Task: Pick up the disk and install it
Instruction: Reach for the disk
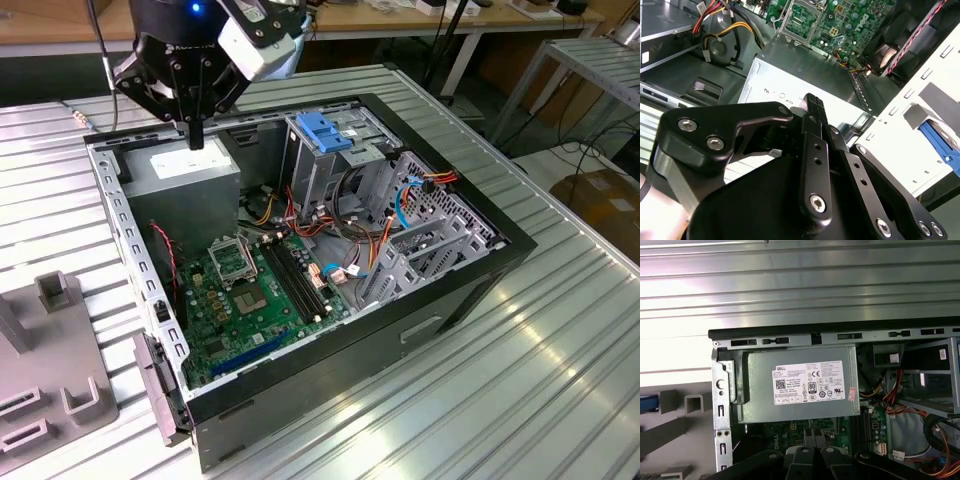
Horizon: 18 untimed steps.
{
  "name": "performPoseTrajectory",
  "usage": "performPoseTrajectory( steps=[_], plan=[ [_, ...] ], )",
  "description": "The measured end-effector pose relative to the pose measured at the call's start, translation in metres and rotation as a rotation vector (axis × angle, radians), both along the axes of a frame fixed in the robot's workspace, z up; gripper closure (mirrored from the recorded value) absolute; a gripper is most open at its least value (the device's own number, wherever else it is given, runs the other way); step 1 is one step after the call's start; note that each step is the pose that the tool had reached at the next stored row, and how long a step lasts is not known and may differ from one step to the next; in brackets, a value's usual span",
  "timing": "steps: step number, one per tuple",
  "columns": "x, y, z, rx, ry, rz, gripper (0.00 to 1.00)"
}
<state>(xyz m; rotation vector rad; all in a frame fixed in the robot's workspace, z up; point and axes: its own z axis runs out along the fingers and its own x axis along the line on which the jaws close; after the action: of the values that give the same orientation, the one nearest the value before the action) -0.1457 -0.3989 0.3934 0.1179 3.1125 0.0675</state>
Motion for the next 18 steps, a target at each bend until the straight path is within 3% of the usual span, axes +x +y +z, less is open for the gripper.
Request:
performPoseTrajectory(
  steps=[18],
  plan=[
    [-0.0193,0.0,0.0,0.0001,0.0,0.0,0.9]
  ],
)
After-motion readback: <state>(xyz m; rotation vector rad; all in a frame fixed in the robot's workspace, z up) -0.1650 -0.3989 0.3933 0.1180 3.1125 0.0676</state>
